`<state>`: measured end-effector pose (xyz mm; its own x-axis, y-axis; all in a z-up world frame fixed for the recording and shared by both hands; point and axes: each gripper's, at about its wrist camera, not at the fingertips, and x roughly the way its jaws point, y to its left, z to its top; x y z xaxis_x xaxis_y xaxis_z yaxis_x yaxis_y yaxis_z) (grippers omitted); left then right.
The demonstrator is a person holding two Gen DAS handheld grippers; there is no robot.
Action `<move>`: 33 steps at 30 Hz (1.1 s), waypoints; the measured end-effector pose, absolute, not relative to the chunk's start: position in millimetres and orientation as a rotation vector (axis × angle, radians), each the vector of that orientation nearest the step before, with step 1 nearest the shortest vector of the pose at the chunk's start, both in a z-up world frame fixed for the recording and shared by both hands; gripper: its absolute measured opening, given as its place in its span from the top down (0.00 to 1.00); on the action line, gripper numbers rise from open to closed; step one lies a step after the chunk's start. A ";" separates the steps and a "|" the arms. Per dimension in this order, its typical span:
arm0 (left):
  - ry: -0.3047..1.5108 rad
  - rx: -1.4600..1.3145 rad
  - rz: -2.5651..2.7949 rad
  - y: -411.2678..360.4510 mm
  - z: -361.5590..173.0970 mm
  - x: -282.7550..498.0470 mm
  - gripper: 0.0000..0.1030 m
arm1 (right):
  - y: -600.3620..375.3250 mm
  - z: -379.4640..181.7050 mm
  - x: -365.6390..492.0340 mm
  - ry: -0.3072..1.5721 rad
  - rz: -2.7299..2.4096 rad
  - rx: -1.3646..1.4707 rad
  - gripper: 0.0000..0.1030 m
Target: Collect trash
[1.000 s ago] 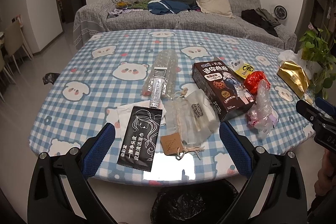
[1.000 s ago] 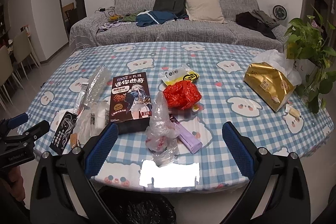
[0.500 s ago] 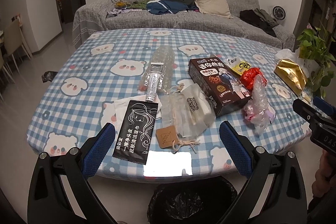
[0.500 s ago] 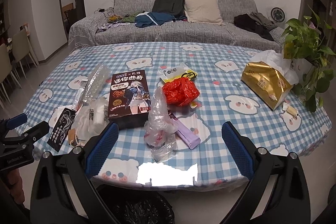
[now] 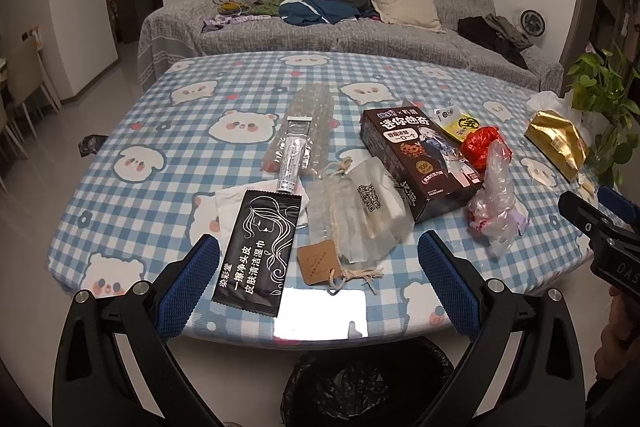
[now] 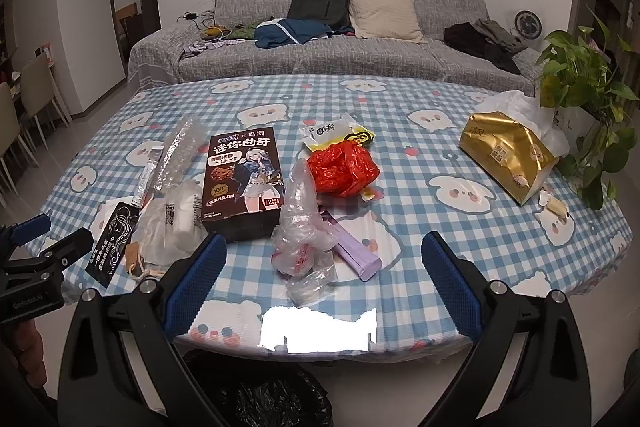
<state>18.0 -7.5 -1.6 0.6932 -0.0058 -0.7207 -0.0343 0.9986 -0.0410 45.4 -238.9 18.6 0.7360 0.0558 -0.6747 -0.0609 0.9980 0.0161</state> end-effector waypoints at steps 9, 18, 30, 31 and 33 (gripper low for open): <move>0.800 -0.049 0.033 -5.0 1.3 16.4 0.06 | -237.7 18.2 45.4 0.740 0.067 -0.011 0.09; 0.803 -0.048 0.031 -6.2 1.9 14.1 0.06 | -235.4 21.1 39.7 0.732 0.078 -0.018 0.09; 0.785 -0.036 0.033 -10.1 8.3 13.1 0.06 | -239.9 23.9 41.0 0.731 0.070 -0.018 0.09; 0.784 -0.036 0.032 -10.1 8.6 13.4 0.06 | -240.1 24.0 41.2 0.731 0.070 -0.018 0.09; 0.784 -0.034 0.031 -10.1 8.8 13.6 0.06 | -240.0 23.5 41.5 0.730 0.071 -0.022 0.09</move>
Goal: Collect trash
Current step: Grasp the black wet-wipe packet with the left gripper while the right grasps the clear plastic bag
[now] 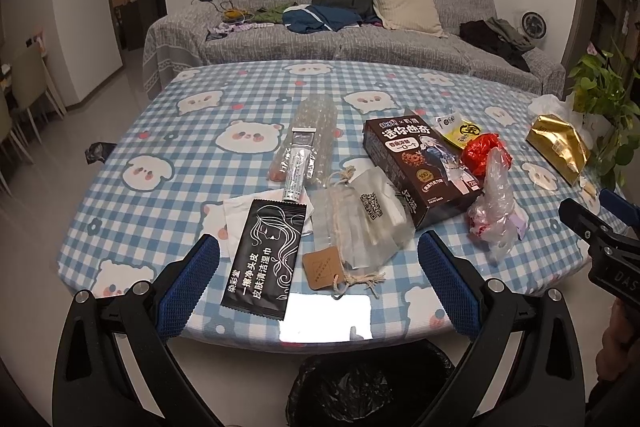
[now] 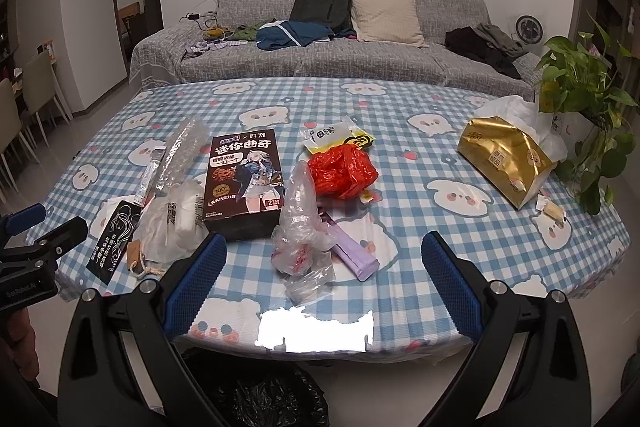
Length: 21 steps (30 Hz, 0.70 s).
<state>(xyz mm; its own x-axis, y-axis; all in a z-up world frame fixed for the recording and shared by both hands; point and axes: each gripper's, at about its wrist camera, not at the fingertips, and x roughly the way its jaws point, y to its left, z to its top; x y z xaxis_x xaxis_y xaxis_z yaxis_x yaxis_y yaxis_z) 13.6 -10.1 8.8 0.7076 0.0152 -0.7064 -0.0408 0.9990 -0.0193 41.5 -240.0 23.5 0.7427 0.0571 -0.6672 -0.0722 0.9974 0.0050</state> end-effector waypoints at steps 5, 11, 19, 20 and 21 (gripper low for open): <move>0.801 -0.021 0.039 -5.1 2.5 21.5 0.06 | -239.0 15.9 51.6 0.744 0.076 -0.032 0.09; 0.854 -0.016 0.061 9.7 -19.4 47.6 0.07 | -231.5 -0.3 74.0 0.784 0.096 -0.045 0.09; 0.949 0.009 0.041 22.7 -58.3 74.8 0.21 | -224.2 -31.9 98.2 0.862 0.107 -0.085 0.14; 0.952 0.018 0.045 23.2 -60.9 77.2 0.21 | -223.7 -34.3 99.8 0.867 0.108 -0.089 0.15; 0.956 0.025 0.052 23.3 -63.5 79.5 0.22 | -223.0 -37.0 102.3 0.874 0.111 -0.091 0.16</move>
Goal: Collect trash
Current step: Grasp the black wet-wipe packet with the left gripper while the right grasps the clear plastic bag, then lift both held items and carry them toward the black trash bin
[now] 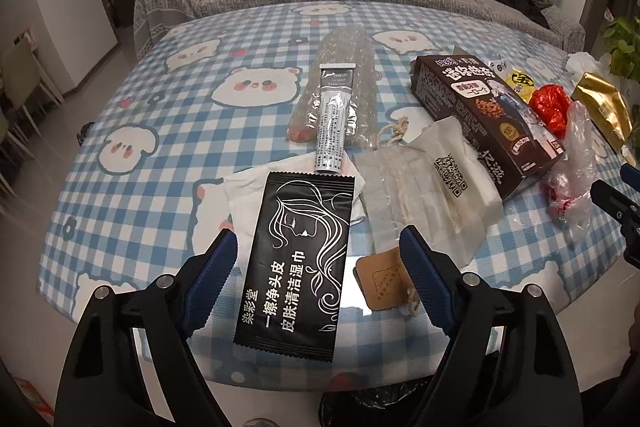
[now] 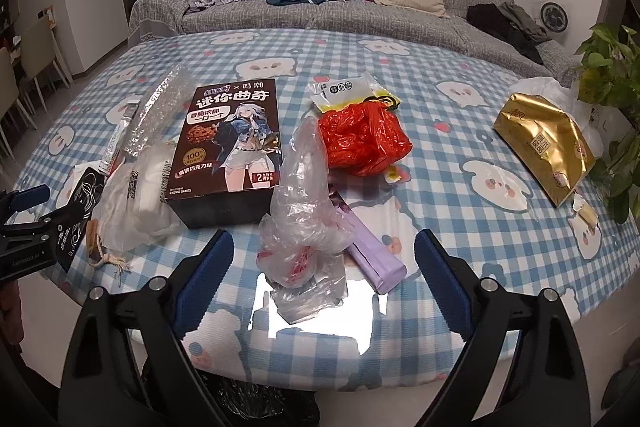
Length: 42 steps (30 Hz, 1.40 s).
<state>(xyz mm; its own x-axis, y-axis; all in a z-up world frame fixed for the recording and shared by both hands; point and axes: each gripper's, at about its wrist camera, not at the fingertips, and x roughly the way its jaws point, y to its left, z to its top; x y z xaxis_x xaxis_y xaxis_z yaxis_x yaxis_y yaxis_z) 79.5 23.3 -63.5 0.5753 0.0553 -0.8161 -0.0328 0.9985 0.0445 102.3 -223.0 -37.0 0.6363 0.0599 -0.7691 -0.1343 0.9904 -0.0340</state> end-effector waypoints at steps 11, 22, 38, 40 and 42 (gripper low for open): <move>1.020 0.027 0.085 32.6 -84.4 93.3 0.30 | -215.5 -56.3 117.8 0.945 0.149 -0.086 0.33; 1.053 0.012 0.083 39.4 -88.2 88.6 0.40 | -217.5 -59.3 120.3 0.959 0.165 -0.075 0.58; 1.079 -0.055 0.083 45.8 -83.8 82.2 0.65 | -221.7 -52.4 115.3 0.947 0.155 -0.054 0.65; 1.079 -0.063 0.080 46.1 -82.9 80.2 0.70 | -222.1 -51.6 113.5 0.946 0.153 -0.052 0.65; 1.074 -0.073 0.074 46.4 -79.8 78.2 0.71 | -222.1 -49.9 110.9 0.943 0.152 -0.051 0.65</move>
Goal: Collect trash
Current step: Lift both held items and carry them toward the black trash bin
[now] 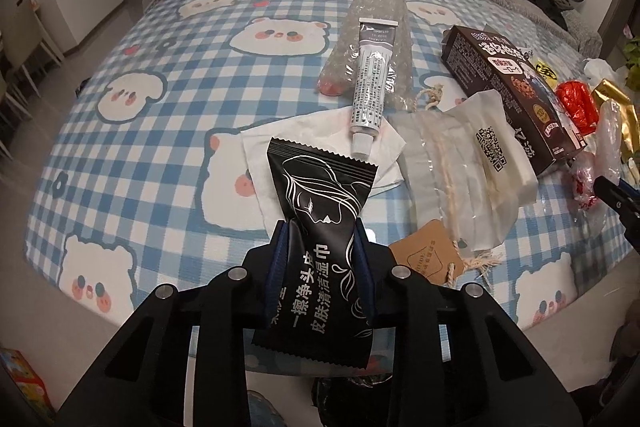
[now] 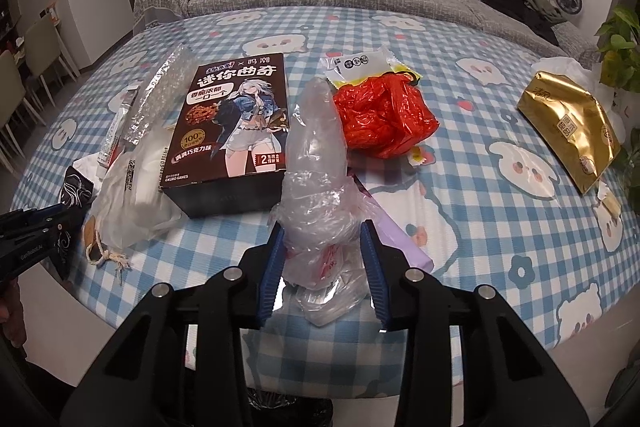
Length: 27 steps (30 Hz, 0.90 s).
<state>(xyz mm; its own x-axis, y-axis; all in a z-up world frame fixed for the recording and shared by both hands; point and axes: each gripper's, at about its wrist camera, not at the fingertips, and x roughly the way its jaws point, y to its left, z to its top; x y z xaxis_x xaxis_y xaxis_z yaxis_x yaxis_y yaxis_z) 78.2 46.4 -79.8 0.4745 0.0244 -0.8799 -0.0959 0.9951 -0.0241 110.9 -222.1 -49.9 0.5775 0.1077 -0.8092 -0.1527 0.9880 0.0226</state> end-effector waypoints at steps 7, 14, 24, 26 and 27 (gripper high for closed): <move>1.043 -0.071 0.075 41.7 -68.2 68.5 0.71 | -222.6 -41.7 101.4 0.927 0.146 -0.040 0.65; 1.017 -0.071 0.063 32.2 -56.2 53.1 0.71 | -216.9 -32.6 83.2 0.902 0.148 -0.051 0.65; 0.974 -0.057 0.042 18.0 -34.3 28.6 0.71 | -208.8 -12.1 51.4 0.870 0.161 -0.040 0.65; 0.970 -0.063 0.035 15.9 -28.0 22.3 0.71 | -207.0 -6.1 44.8 0.865 0.165 -0.035 0.65; 0.967 -0.061 0.033 14.4 -24.6 18.5 0.71 | -206.9 -4.2 41.3 0.866 0.168 -0.029 0.65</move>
